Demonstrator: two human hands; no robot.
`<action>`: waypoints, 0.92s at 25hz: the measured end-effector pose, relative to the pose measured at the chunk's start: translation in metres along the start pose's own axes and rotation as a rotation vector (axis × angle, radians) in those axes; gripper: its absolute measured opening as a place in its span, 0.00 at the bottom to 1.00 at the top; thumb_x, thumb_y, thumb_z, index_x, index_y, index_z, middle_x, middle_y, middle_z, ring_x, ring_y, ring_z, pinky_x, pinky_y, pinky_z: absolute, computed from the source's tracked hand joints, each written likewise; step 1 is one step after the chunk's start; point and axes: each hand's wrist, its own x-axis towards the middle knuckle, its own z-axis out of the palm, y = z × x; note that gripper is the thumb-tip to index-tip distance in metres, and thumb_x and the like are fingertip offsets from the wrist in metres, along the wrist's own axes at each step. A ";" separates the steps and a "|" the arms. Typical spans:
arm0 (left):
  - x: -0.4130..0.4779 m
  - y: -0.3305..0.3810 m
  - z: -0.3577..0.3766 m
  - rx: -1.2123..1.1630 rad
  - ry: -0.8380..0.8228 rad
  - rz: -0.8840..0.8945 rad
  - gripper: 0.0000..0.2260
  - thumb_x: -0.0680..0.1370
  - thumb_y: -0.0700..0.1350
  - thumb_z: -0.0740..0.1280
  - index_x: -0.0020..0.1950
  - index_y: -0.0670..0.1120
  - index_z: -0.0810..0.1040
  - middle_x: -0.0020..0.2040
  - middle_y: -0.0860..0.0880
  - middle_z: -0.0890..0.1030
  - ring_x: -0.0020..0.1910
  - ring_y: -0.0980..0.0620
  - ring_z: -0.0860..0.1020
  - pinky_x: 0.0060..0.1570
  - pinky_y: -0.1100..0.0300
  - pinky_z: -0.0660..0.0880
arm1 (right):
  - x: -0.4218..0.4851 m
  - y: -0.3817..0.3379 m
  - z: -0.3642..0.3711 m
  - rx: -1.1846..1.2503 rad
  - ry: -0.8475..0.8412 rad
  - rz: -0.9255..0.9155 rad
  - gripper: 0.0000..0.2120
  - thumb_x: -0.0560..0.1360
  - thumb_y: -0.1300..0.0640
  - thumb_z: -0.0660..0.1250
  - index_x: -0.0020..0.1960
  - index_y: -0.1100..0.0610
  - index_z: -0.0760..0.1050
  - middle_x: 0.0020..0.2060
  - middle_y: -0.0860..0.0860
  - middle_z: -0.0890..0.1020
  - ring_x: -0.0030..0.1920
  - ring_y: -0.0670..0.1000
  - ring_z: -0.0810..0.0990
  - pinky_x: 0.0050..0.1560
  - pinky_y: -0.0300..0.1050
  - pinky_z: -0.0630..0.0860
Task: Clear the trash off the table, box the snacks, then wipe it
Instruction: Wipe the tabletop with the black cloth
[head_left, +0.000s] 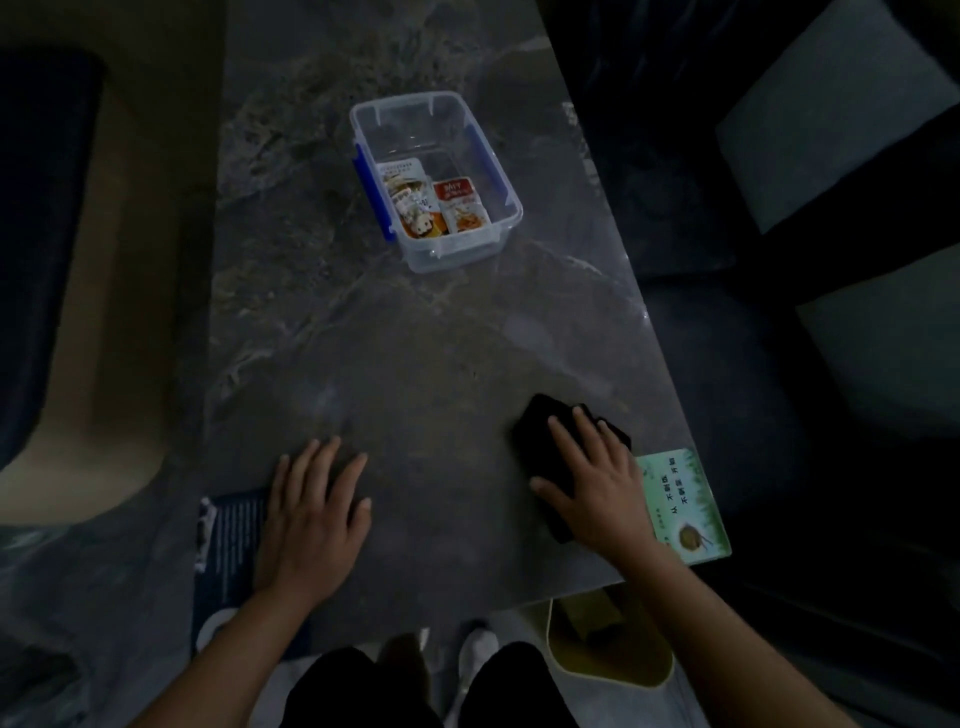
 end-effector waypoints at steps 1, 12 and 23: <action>-0.001 0.002 0.000 0.004 0.004 -0.003 0.22 0.79 0.53 0.56 0.71 0.46 0.70 0.74 0.39 0.68 0.74 0.37 0.62 0.75 0.38 0.54 | -0.003 0.001 0.011 -0.041 0.003 -0.048 0.36 0.77 0.28 0.52 0.80 0.37 0.43 0.82 0.47 0.44 0.80 0.57 0.41 0.79 0.62 0.46; -0.037 -0.002 -0.007 0.123 -0.013 -0.112 0.26 0.80 0.58 0.52 0.77 0.52 0.62 0.79 0.43 0.61 0.78 0.41 0.56 0.75 0.38 0.52 | -0.075 -0.077 0.081 0.024 0.158 -0.439 0.22 0.83 0.37 0.49 0.75 0.37 0.65 0.80 0.46 0.60 0.80 0.59 0.53 0.77 0.61 0.50; -0.036 -0.006 -0.012 0.103 -0.012 -0.139 0.23 0.81 0.58 0.53 0.76 0.57 0.61 0.79 0.49 0.61 0.78 0.45 0.55 0.75 0.35 0.51 | -0.087 -0.121 0.093 -0.044 0.144 -0.276 0.23 0.82 0.36 0.47 0.76 0.35 0.60 0.81 0.48 0.57 0.80 0.63 0.50 0.77 0.66 0.49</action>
